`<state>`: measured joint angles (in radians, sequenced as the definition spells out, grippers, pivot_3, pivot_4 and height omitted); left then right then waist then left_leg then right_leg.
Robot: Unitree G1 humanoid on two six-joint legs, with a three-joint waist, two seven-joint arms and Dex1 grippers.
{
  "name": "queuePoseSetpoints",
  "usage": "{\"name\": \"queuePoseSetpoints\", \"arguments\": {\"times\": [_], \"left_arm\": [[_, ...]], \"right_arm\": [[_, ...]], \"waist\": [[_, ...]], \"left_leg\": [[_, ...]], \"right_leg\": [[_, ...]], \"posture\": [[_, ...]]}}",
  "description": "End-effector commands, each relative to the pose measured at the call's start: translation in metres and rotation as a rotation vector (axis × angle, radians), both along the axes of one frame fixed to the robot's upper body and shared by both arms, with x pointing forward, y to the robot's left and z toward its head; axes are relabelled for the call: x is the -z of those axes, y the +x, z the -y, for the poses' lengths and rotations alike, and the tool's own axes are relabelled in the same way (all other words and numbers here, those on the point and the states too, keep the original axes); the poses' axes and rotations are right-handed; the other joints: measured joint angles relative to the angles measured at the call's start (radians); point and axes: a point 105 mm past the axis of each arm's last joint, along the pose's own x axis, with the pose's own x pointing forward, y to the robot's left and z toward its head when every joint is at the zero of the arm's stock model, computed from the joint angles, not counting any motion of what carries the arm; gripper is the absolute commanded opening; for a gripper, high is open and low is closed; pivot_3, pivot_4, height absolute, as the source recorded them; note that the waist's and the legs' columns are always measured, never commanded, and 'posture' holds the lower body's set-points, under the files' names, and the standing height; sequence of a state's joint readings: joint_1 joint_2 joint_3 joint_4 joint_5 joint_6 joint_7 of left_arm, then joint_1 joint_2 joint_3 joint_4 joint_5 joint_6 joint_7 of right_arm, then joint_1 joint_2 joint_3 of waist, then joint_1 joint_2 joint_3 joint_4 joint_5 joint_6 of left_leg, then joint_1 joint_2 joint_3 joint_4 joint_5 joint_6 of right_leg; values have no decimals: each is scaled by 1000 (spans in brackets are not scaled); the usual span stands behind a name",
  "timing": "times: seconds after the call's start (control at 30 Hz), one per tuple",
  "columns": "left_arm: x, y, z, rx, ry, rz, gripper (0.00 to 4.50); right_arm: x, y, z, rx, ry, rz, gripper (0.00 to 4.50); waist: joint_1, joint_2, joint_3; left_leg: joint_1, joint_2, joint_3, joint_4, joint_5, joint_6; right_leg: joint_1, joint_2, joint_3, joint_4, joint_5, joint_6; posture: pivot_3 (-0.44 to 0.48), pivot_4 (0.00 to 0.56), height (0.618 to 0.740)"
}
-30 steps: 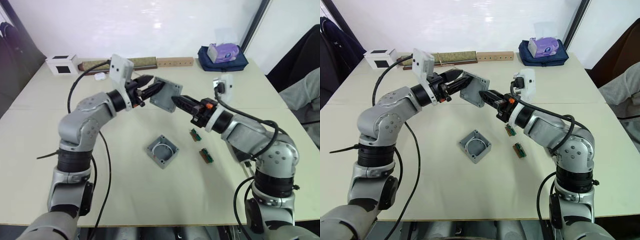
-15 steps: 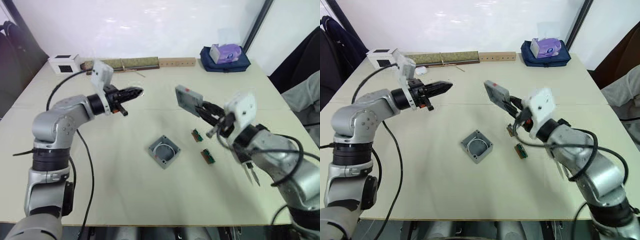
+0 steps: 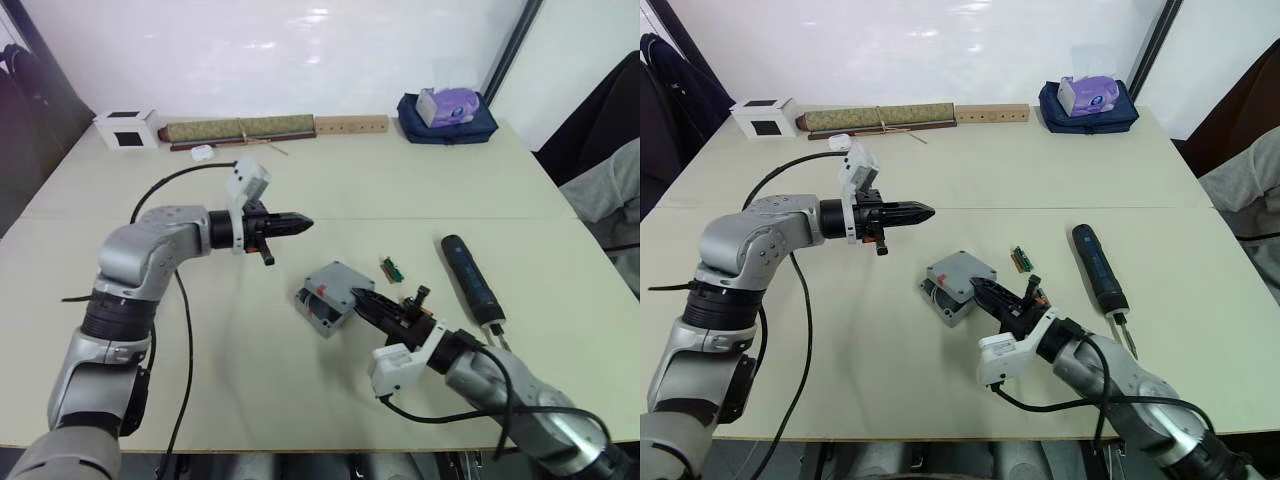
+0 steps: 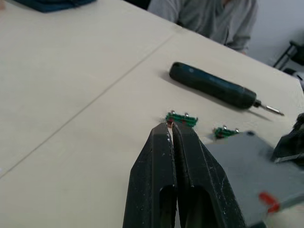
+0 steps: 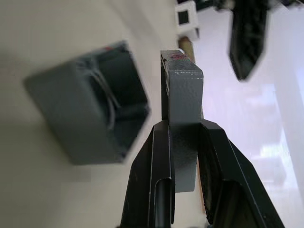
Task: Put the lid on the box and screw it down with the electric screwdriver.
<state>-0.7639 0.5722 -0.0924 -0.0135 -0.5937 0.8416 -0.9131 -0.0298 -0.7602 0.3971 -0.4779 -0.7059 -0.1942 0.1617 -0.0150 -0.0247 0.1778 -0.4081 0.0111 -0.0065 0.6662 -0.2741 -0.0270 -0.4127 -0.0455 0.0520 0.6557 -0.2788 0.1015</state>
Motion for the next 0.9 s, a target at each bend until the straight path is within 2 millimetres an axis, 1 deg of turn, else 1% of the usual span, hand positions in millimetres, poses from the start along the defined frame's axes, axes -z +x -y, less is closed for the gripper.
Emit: {"name": "queuePoseSetpoints", "arguments": {"times": [0.03, 0.1, 0.23, 0.5, 0.57, 0.7, 0.83, 0.9], "left_arm": [[-9, -9, 6, 65, 40, 62, 102], [-4, -14, 7, 94, 68, 63, 102], [13, -20, 10, 136, 136, 70, 102], [27, -19, 11, 151, 180, 84, 102], [31, -18, 11, 147, 185, 84, 102], [32, -17, 12, 139, 175, 80, 102], [43, -23, 16, 167, 211, 83, 102], [50, -27, 18, 188, 238, 92, 102]], "right_arm": [[-4, -2, -3, -17, -29, 56, 171], [0, -3, -4, -18, -43, 60, 171], [-1, 1, -7, -12, -49, 91, 171], [1, 7, -9, -23, -70, 114, 171], [4, 7, -10, -33, -86, 106, 171], [10, 6, -10, -36, -86, 89, 171], [20, 1, -10, -37, -97, 59, 171], [22, 0, -10, -37, -90, 50, 171]], "waist": [[1, 0, 0], [1, 0, 0], [1, 0, 0], [1, 0, 0], [1, 0, 0], [1, 0, 0], [1, 0, 0], [1, 0, 0]], "left_leg": [[0, 0, 0, 0, 0, 0], [0, 0, 0, 0, 0, 0], [1, 0, 0, 0, 0, 0], [1, 0, 0, 0, 0, 0], [1, 0, 0, 0, 0, 0], [1, 0, 0, 0, 0, 0], [2, 0, 0, 0, 0, 0], [2, 0, 0, 0, 0, 0]], "right_leg": [[0, 0, 0, 0, 0, 0], [0, 0, 0, 0, 0, 0], [1, 0, 0, 0, 0, 0], [2, 0, 0, 0, 0, 0], [2, 0, 0, 0, 0, 0], [2, 0, 0, 0, 0, 0], [3, 0, 0, 0, 0, 0], [3, 0, 0, 0, 0, 0]], "posture": [[0, 150, 740], [0, 150, 740], [0, 150, 740], [0, 150, 740], [0, 150, 740], [0, 150, 740], [0, 150, 740], [0, 150, 740]]}}
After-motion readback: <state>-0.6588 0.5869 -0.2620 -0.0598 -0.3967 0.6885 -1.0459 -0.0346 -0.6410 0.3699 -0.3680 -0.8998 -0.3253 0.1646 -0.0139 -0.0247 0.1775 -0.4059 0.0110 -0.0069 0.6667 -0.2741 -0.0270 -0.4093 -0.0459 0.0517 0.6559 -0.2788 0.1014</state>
